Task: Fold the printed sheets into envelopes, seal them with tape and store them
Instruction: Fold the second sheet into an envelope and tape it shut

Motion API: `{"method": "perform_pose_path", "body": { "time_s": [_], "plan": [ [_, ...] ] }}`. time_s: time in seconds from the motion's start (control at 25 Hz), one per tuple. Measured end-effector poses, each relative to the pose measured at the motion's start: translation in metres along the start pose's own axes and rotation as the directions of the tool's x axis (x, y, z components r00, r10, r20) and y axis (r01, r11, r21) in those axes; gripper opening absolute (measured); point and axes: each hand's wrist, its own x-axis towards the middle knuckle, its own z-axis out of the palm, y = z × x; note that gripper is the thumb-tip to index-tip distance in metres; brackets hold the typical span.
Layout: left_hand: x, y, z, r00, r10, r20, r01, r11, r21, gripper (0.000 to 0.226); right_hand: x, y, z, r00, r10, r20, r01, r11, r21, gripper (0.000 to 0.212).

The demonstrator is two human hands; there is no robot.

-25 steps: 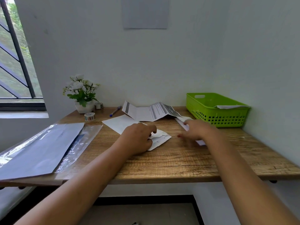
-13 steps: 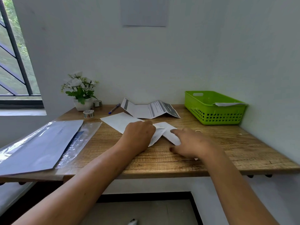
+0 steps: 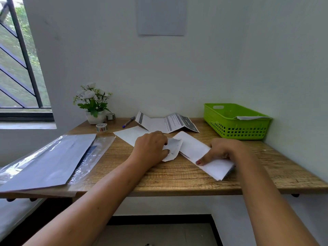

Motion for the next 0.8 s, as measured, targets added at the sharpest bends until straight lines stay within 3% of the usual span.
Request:
{"method": "perform_pose_path", "body": {
  "time_s": [0.12,0.24,0.32,0.44,0.52,0.64,0.8],
  "plan": [
    [0.000,-0.004,-0.001,0.998,-0.057,-0.032,0.056,0.998,-0.034,0.042,0.003,0.001,-0.001,0.984,-0.115,-0.134,0.146,0.958,0.245,0.051],
    [0.001,-0.004,-0.003,0.997,-0.079,-0.026,0.078,0.995,-0.059,0.044,-0.004,0.001,-0.008,0.947,-0.153,-0.283,0.285,0.808,0.516,0.060],
    [0.001,-0.004,-0.003,0.996,-0.086,-0.027,0.084,0.993,-0.077,0.043,-0.013,-0.001,-0.013,0.911,-0.152,-0.382,0.373,0.695,0.614,0.063],
    [-0.001,-0.003,-0.005,0.993,-0.115,-0.034,0.111,0.989,-0.100,0.044,-0.021,0.002,-0.018,0.859,-0.372,-0.351,0.509,0.551,0.661,0.038],
    [-0.004,-0.002,-0.006,0.986,-0.159,-0.056,0.150,0.979,-0.135,0.045,-0.021,0.010,-0.016,0.833,-0.514,-0.205,0.522,0.609,0.598,0.035],
    [-0.007,-0.003,-0.008,0.985,-0.164,-0.060,0.150,0.970,-0.194,0.042,-0.009,0.028,-0.014,0.848,-0.529,-0.010,0.445,0.702,0.556,0.039],
    [-0.004,-0.004,-0.009,0.998,-0.069,0.007,0.069,0.986,-0.150,0.043,0.003,0.046,-0.016,0.870,-0.492,0.035,0.395,0.737,0.548,0.071]
  ]
}}
